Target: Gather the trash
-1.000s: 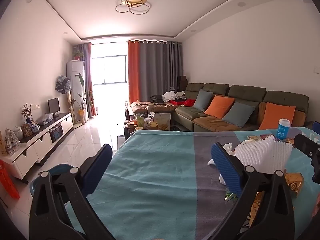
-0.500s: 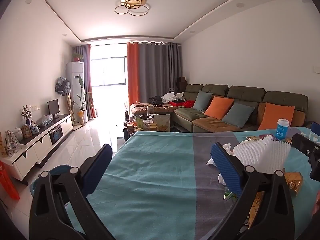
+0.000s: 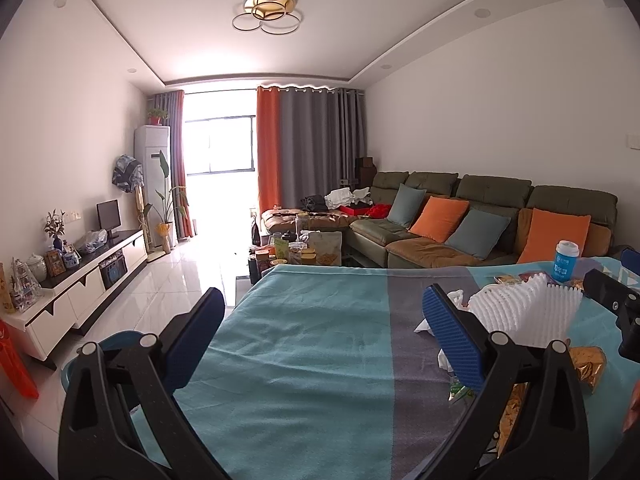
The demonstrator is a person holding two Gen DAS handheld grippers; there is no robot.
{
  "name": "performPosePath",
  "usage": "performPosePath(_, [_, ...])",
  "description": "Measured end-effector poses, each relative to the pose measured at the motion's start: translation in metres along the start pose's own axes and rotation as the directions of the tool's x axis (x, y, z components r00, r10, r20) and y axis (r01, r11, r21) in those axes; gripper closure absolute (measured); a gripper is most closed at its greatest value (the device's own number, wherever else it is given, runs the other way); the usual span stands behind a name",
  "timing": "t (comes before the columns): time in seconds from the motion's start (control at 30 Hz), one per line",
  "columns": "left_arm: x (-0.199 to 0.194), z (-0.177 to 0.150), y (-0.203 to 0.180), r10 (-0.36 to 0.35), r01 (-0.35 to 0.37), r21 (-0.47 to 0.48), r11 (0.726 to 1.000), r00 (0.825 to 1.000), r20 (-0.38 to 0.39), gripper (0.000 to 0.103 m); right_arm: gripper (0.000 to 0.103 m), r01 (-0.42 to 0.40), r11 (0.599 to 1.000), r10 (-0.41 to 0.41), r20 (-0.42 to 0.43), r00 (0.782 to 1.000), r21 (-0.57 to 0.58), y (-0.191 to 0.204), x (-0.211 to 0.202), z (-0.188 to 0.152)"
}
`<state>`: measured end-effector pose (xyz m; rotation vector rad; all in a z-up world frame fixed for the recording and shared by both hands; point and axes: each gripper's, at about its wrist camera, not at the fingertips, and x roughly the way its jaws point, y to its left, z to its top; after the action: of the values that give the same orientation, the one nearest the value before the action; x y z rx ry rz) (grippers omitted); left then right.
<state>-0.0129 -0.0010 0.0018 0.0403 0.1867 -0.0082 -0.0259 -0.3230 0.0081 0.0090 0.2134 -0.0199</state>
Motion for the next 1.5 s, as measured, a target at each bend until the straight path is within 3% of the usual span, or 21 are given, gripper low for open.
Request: performPosePath(1.5, [0.0033, 0.0034, 0.0015, -0.004, 0.004, -0.015, 1.000, 1.000, -0.010, 0.006, 0.007, 0.000, 1.000, 0.000, -0.001, 1.000, 0.001, -0.0019, 0.0006, 0.0005])
